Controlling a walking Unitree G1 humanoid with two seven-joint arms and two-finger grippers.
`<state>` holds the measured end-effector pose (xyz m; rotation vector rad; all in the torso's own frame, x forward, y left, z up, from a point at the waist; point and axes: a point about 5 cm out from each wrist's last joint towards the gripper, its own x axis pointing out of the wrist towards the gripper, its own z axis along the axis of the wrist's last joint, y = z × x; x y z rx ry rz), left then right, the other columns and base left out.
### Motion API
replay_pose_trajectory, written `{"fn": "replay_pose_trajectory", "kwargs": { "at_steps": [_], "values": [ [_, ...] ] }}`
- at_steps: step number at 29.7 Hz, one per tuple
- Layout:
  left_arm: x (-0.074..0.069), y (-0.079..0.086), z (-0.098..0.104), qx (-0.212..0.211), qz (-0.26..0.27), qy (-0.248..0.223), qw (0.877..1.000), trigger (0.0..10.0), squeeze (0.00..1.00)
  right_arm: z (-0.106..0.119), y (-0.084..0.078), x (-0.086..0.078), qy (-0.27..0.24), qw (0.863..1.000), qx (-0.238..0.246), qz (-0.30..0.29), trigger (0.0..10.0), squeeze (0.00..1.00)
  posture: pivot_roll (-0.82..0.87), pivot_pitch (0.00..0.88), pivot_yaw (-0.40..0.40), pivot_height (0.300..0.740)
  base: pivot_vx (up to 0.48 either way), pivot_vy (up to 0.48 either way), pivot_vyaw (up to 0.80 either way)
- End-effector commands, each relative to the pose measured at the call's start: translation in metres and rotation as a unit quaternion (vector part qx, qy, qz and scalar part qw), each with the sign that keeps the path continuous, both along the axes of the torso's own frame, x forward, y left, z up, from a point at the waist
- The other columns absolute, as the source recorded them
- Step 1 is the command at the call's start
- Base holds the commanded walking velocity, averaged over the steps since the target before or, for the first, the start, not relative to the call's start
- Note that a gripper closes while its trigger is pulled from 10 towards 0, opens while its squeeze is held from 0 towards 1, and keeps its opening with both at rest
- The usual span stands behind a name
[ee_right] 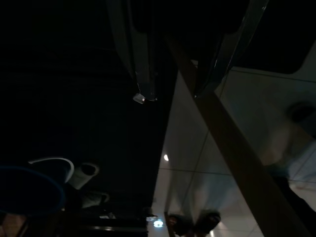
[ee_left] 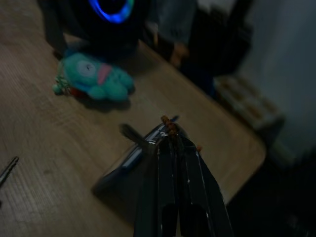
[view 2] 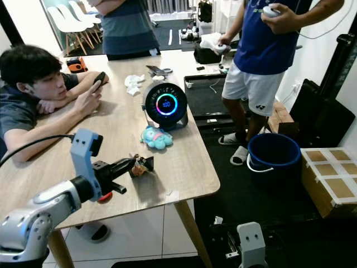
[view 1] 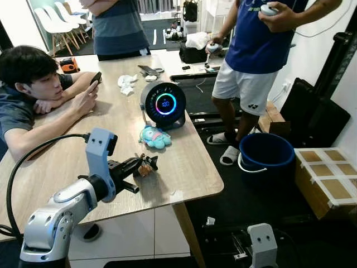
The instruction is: Hang keys on a hook
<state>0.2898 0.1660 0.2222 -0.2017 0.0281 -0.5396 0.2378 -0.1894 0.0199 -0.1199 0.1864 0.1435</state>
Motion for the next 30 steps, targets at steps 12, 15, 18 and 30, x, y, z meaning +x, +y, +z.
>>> {"fn": "replay_pose_trajectory", "kwargs": {
  "at_steps": [12, 15, 18, 30],
  "values": [
    [0.005, 0.013, 0.034, -0.045, 0.144, -0.105, 0.983, 10.0, 0.00, -0.005, 0.000, -0.004, 0.013, 1.000, 0.001, 0.001, 10.0, 0.00, 0.06, 0.162, 0.087, 0.740, 0.000, 0.000, 0.00],
    [0.005, 0.014, 0.043, -0.036, 0.156, -0.131, 0.978, 10.0, 0.00, -0.005, 0.001, -0.003, 0.013, 1.000, 0.002, 0.001, 10.0, 0.00, 0.06, 0.162, 0.085, 0.740, 0.000, 0.000, 0.00],
    [0.004, 0.011, 0.050, 0.015, 0.179, -0.171, 0.969, 10.0, 0.00, -0.004, 0.001, -0.002, 0.012, 1.000, 0.002, 0.002, 10.0, 0.00, 0.06, 0.160, 0.084, 0.740, 0.000, 0.000, 0.00],
    [0.002, 0.001, 0.041, 0.091, 0.211, -0.223, 0.947, 10.0, 0.00, -0.001, 0.002, 0.002, 0.006, 1.000, 0.001, 0.004, 10.0, 0.00, 0.05, 0.145, 0.075, 0.740, 0.000, 0.000, 0.00]
  ]
}}
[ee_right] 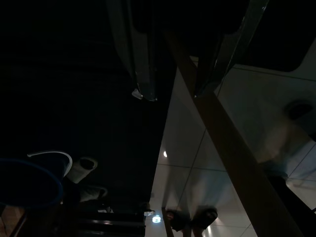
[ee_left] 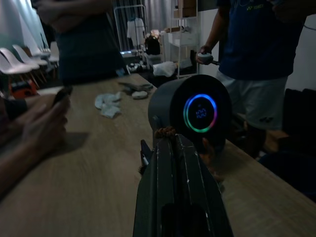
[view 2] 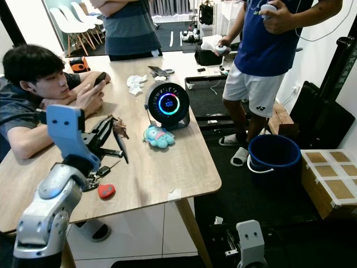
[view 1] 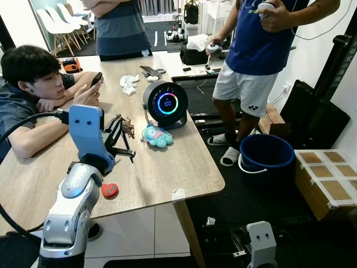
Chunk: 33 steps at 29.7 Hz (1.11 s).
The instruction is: Hang keys on a hook
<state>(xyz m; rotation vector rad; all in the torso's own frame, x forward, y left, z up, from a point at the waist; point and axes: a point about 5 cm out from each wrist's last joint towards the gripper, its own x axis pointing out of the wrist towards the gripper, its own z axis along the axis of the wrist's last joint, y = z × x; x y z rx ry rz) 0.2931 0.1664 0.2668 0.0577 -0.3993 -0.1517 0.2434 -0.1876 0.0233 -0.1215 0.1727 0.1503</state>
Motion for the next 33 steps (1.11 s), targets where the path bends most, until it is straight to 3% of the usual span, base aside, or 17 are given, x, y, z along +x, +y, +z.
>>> {"fn": "replay_pose_trajectory", "kwargs": {
  "at_steps": [1, 3, 9, 21, 27, 28, 33],
  "values": [
    [-0.001, 0.001, -0.003, 0.019, 0.008, -0.001, 1.000, 10.0, 0.00, -0.005, 0.000, -0.003, 0.012, 1.000, 0.001, 0.000, 10.0, 0.00, 0.05, 0.145, 0.075, 0.740, 0.000, 0.000, 0.00],
    [-0.002, -0.011, -0.013, 0.038, 0.004, 0.005, 0.999, 10.0, 0.00, -0.001, 0.000, 0.000, 0.006, 1.000, 0.002, 0.001, 10.0, 0.00, 0.04, 0.140, 0.073, 0.740, 0.000, 0.000, 0.00],
    [-0.004, -0.019, -0.021, 0.044, 0.001, 0.011, 0.999, 10.0, 0.00, 0.004, 0.002, 0.004, -0.007, 1.000, 0.006, 0.001, 10.0, 0.00, 0.04, 0.136, 0.074, 0.740, 0.000, 0.000, 0.00],
    [-0.007, -0.016, -0.031, 0.030, 0.040, 0.023, 0.998, 10.0, 0.00, 0.022, 0.013, 0.016, -0.048, 0.999, 0.024, 0.005, 10.0, 0.00, 0.05, 0.122, 0.069, 0.740, 0.000, 0.000, 0.00],
    [-0.009, -0.015, -0.049, 0.034, 0.049, 0.045, 0.997, 10.0, 0.00, 0.034, 0.017, 0.020, -0.073, 0.997, 0.030, 0.006, 10.0, 0.00, 0.05, 0.123, 0.069, 0.740, 0.000, 0.000, 0.00],
    [-0.010, -0.012, -0.062, 0.040, 0.052, 0.068, 0.996, 10.0, 0.00, 0.039, 0.017, 0.020, -0.084, 0.996, 0.033, 0.002, 10.0, 0.00, 0.05, 0.123, 0.072, 0.740, 0.000, 0.000, 0.00],
    [-0.013, -0.005, -0.077, 0.032, 0.053, 0.100, 0.993, 10.0, 0.00, 0.044, 0.014, 0.018, -0.093, 0.995, 0.033, -0.004, 10.0, 0.00, 0.05, 0.124, 0.074, 0.740, 0.000, 0.000, 0.00]
  ]
}}
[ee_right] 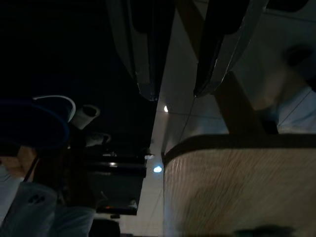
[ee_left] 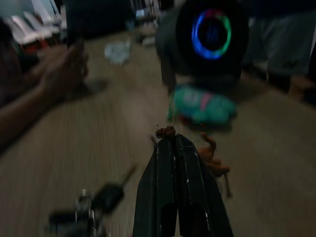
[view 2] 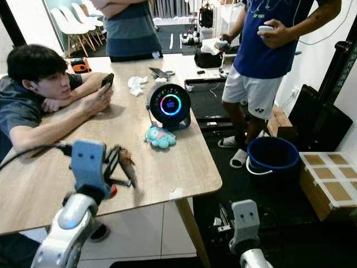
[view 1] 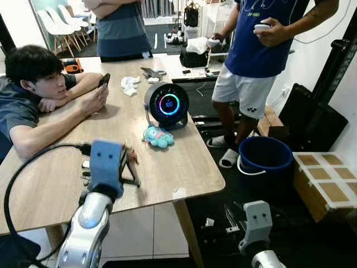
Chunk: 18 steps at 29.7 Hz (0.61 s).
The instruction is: Hang keys on a hook
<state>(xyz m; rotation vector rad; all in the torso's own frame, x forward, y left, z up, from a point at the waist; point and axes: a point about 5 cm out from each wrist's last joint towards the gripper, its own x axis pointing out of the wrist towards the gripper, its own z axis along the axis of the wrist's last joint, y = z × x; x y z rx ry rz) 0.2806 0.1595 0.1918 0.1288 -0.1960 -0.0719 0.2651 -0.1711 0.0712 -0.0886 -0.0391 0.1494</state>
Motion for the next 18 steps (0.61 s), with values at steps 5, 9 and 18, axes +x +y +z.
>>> {"fn": "replay_pose_trajectory", "kwargs": {
  "at_steps": [5, 9, 18],
  "values": [
    [-0.0021, 0.0048, 0.0007, -0.006, -0.008, 0.005, 1.000, 10.0, 0.00, -0.0015, -0.0012, -0.0068, 0.006, 1.000, 0.006, -0.007, 10.0, 0.00, 0.04, 0.126, 0.076, 0.740, 0.000, 0.000, 0.00],
    [-0.0016, 0.0078, 0.0023, -0.001, -0.009, 0.002, 1.000, 10.0, 0.00, -0.0001, -0.0007, -0.0065, 0.005, 1.000, 0.007, -0.007, 10.0, 0.00, 0.05, 0.129, 0.079, 0.740, 0.000, 0.000, 0.00],
    [-0.0017, 0.0068, 0.0034, -0.001, -0.012, -0.006, 1.000, 10.0, 0.00, 0.0057, -0.0016, -0.0021, 0.001, 1.000, 0.008, -0.009, 10.0, 0.00, 0.05, 0.128, 0.074, 0.740, 0.000, 0.000, 0.00]
  ]
}}
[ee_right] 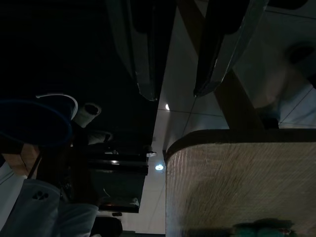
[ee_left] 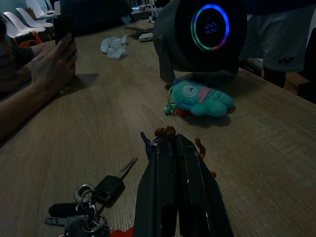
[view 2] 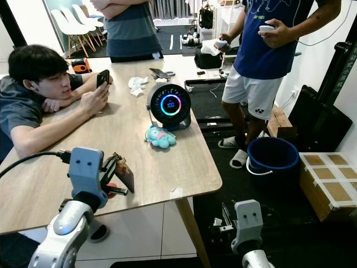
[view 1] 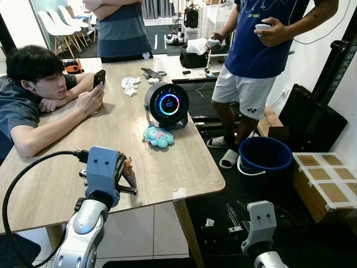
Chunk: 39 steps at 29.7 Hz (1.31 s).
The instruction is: Hang keys on a hook
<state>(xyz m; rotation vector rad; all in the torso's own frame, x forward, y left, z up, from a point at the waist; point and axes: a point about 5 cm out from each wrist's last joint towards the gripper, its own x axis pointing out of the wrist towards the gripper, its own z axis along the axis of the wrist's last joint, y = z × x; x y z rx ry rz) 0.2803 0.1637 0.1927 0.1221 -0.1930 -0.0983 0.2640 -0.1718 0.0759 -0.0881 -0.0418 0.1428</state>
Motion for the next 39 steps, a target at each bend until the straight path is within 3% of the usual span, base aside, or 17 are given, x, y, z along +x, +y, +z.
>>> {"fn": "replay_pose_trajectory", "kwargs": {
  "at_steps": [1, 25, 39],
  "values": [
    [-0.0015, 0.0022, 0.0026, 0.001, 0.002, -0.009, 1.000, 10.0, 0.00, 0.0016, -0.0004, -0.0003, 0.002, 1.000, 0.008, -0.005, 10.0, 0.00, 0.05, 0.128, 0.074, 0.740, 0.000, 0.000, 0.00],
    [0.0009, 0.0026, 0.0021, -0.001, 0.013, -0.012, 1.000, 10.0, 0.00, 0.0051, 0.0037, 0.0044, 0.001, 1.000, 0.000, 0.007, 10.0, 0.00, 0.05, 0.124, 0.068, 0.740, 0.000, 0.000, 0.00],
    [0.0012, 0.0013, 0.0015, 0.001, 0.010, -0.012, 1.000, 10.0, 0.00, 0.0049, 0.0038, 0.0046, 0.002, 1.000, -0.003, 0.011, 10.0, 0.00, 0.05, 0.117, 0.068, 0.740, 0.000, 0.000, 0.80]
  ]
}}
